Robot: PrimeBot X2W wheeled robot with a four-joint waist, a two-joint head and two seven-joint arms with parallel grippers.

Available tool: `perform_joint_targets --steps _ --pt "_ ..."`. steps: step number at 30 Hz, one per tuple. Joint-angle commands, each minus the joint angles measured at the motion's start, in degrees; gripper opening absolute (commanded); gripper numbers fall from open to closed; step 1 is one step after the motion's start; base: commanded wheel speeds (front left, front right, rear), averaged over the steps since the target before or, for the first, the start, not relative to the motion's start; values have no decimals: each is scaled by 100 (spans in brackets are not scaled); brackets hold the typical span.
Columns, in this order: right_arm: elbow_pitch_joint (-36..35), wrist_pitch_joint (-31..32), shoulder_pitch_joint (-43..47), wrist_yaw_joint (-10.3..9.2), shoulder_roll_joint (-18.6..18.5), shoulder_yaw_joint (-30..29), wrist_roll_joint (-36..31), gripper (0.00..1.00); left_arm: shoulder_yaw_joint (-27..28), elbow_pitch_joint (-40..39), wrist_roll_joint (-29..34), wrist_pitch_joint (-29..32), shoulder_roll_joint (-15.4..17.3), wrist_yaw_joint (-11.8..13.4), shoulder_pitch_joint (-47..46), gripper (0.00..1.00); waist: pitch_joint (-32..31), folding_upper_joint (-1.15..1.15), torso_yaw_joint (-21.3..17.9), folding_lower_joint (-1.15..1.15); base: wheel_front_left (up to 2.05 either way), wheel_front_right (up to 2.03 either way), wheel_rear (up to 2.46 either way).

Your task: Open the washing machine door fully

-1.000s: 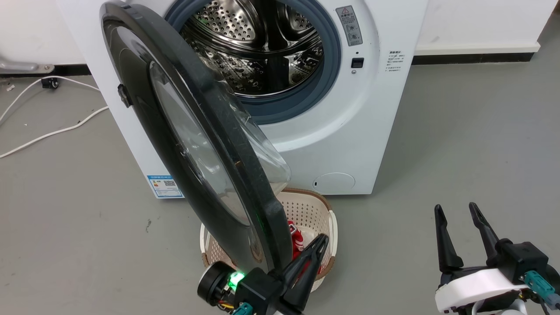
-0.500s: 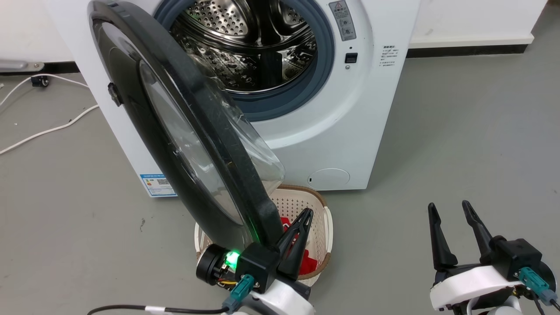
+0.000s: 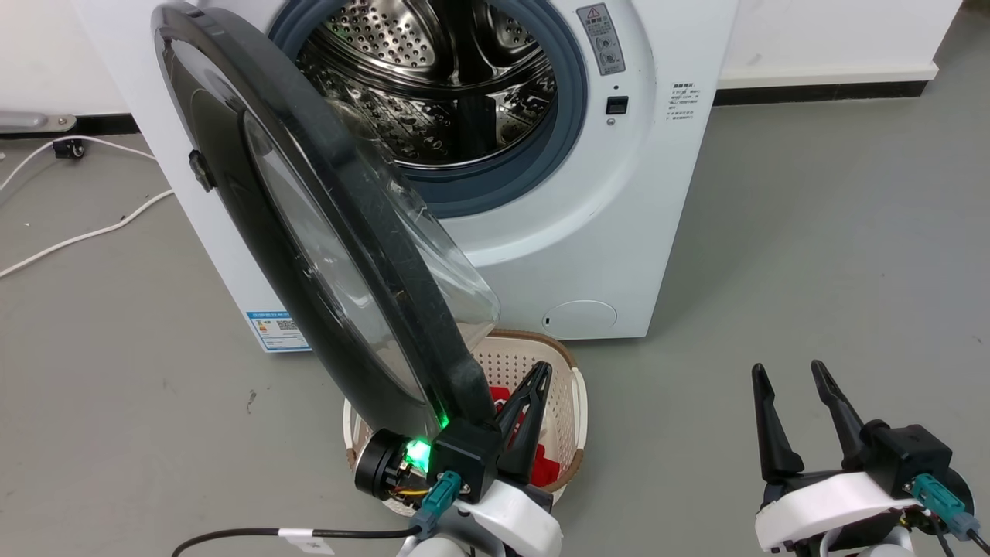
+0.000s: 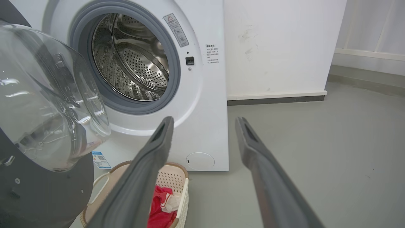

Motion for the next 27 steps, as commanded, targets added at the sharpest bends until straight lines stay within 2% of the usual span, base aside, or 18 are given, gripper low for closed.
perform_joint_targets --steps 1,18,27 --pt "11 -36 -10 -2 11 12 14 100 51 58 -25 -27 61 57 -27 0 -9 0 4 0 0 0 0" --pt "-34 -43 151 -2 11 56 131 100 163 -727 -32 184 444 574 841 0 -99 0 161 0 0 0 0" --pt "-56 -44 257 -2 11 50 123 100 172 -1209 -1 260 626 811 1289 0 -138 0 441 0 0 0 0"
